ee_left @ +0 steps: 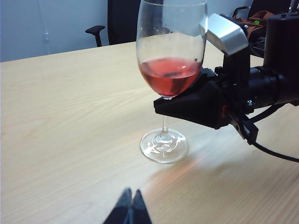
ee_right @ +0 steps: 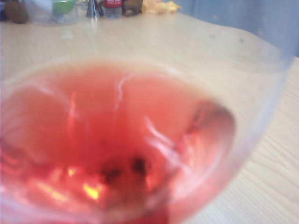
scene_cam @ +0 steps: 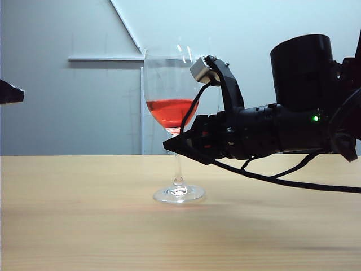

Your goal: Gently pick up the goblet, rotate it counterclockwise for two full turns (viewing from above), and then place it back on the table.

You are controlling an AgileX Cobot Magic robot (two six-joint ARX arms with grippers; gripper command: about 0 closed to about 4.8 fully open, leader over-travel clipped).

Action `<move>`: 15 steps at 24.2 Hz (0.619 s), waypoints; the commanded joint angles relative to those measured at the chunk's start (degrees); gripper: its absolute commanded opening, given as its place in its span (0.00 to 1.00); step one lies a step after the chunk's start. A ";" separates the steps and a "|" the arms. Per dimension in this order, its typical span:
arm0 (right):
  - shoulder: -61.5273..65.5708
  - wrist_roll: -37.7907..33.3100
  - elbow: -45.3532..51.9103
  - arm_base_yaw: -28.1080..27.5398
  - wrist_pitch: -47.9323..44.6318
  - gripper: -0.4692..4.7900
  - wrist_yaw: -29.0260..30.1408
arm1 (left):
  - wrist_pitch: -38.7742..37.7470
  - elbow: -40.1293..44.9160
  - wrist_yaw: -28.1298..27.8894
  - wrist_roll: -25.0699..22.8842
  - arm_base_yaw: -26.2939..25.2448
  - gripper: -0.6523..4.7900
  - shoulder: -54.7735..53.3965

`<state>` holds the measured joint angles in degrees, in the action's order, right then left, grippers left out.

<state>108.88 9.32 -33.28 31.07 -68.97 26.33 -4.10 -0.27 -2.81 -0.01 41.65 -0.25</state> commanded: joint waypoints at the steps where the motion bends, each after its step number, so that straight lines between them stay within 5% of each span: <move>1: 0.72 0.02 -0.55 0.31 -5.11 0.08 0.13 | 0.26 -0.22 0.24 0.00 0.07 0.11 -0.09; 11: 2.71 -1.09 -0.81 0.31 -8.57 0.08 0.15 | 0.26 -0.22 0.22 0.00 0.07 0.11 -0.09; 15: 2.71 -2.05 -0.81 0.31 -9.68 0.16 0.13 | 0.28 -0.22 0.22 0.00 0.07 0.11 -0.09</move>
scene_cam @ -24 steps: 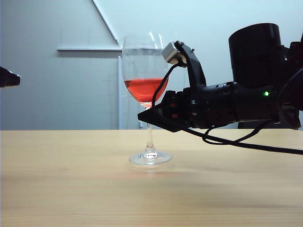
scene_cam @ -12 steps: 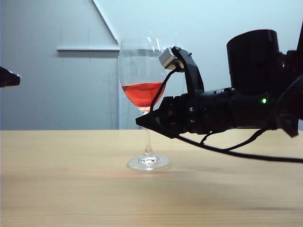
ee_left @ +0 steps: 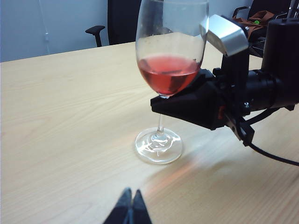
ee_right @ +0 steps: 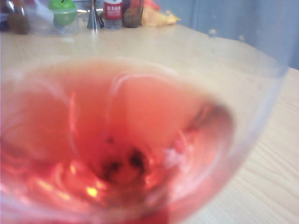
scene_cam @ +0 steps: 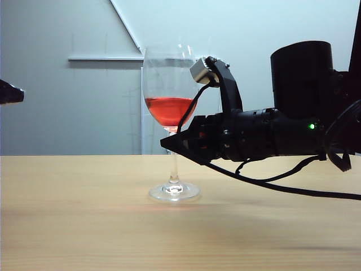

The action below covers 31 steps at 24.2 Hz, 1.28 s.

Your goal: Gently pick up the goblet, rotate it counterclockwise for two full turns (viewing from above), and then place it back on the table.

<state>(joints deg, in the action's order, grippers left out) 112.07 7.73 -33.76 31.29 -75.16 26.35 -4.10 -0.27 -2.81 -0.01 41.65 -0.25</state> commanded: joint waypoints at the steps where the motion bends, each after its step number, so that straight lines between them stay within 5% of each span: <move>1: -0.48 -0.46 -0.33 0.09 -3.50 0.20 0.11 | 0.26 -0.22 0.22 0.00 0.07 0.11 -0.09; 19: -0.48 -0.46 -0.31 0.02 -1.70 0.33 -2.69 | 0.26 -0.22 0.22 0.00 0.07 0.11 -0.09; 24: -0.52 -0.70 0.42 0.02 -2.23 0.52 -2.69 | 0.26 -0.22 0.22 0.00 0.07 0.11 -0.09; 31: -0.87 -1.38 2.45 -0.02 -3.45 0.64 -3.98 | 0.26 -0.22 0.22 0.00 0.07 0.11 -0.09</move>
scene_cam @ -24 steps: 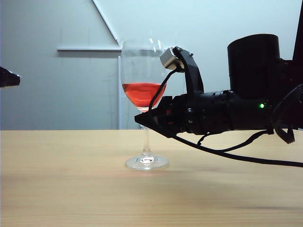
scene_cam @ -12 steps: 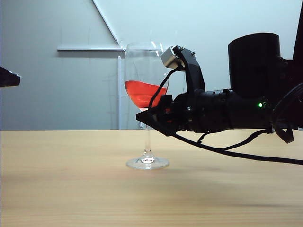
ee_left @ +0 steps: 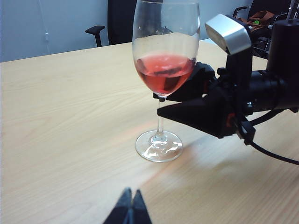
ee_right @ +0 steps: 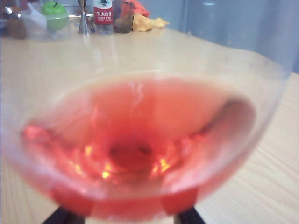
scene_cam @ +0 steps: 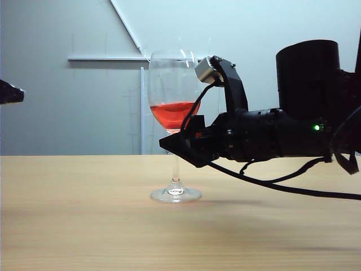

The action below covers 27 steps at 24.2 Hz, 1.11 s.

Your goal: Gently pick up the goblet, rotate it counterclockwise for two full turns (viewing from above), and then place it back on the table.

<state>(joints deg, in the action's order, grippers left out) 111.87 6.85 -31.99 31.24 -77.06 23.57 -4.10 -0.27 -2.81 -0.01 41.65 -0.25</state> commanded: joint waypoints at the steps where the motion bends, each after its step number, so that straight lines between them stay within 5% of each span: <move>1: -0.74 -0.50 1.11 0.02 -1.77 0.67 -1.66 | 0.28 -0.22 0.22 0.00 0.07 0.11 -0.09; 8: -2.73 -0.70 4.74 0.00 -2.91 0.70 -2.23 | 0.26 -0.22 0.22 0.00 0.07 0.11 -0.09; 10: -6.01 -0.68 7.67 0.00 -2.91 0.82 -5.35 | 0.26 -0.22 0.22 0.00 0.07 0.11 -0.09; 15: -11.13 -1.33 11.96 0.00 -2.69 0.82 -8.50 | 0.28 -0.24 0.22 0.00 0.04 0.11 -0.09; 16: -12.04 -2.01 12.81 0.00 -2.69 0.80 -8.55 | 0.26 -0.24 0.26 0.00 0.00 0.11 -0.09; 19: -17.49 -3.98 17.64 0.00 -2.45 0.48 -8.94 | 0.26 -0.24 0.96 0.00 -3.37 0.11 -0.09; 21: -22.08 -5.77 21.24 0.00 -2.45 0.26 -11.91 | 0.28 -0.24 1.53 0.00 -11.13 0.11 -0.09; 24: -26.03 -5.81 23.30 0.00 -1.70 0.09 -12.92 | 0.26 -0.24 1.53 0.00 -16.52 0.11 -0.09; 27: -31.06 -6.45 24.02 0.00 3.26 0.07 -14.56 | 0.26 -0.24 1.53 0.00 -21.22 0.11 -0.09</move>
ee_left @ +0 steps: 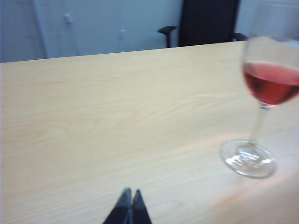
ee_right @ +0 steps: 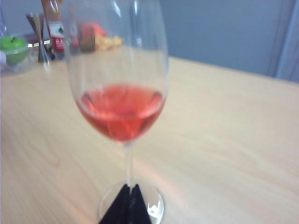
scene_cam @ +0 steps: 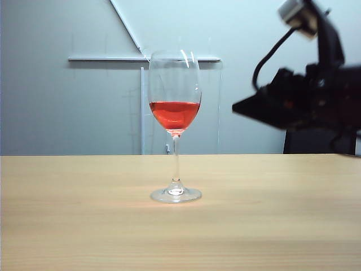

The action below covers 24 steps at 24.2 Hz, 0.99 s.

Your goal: Gently pick up the goblet, rotate it counterclockwise for two full turns (viewing from above), and then place it back on the table.

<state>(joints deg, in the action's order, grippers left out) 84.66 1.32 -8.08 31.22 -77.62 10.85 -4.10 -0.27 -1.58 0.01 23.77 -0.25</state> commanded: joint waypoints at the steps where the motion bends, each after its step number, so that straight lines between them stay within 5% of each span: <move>1: -5.62 -1.64 0.02 0.04 6.14 0.07 -2.27 | 0.28 -0.24 0.31 -0.02 -4.72 0.11 -0.09; 7: -25.00 -3.04 -0.04 0.11 27.78 0.07 -9.49 | 0.28 -0.24 0.28 -0.02 -16.09 0.11 -0.09; 14: -44.78 -3.48 -0.02 0.09 52.39 0.07 -12.68 | 0.28 -0.24 0.28 -0.02 -23.30 0.11 -0.09; 24: -51.69 -4.31 0.07 0.04 57.53 0.07 -12.63 | 0.26 -0.24 0.31 -0.02 -23.85 0.11 -0.09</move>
<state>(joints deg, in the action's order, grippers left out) 33.10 -3.03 -7.79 31.24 -19.33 -1.69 -4.12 -0.27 -1.52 0.01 -0.16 -0.25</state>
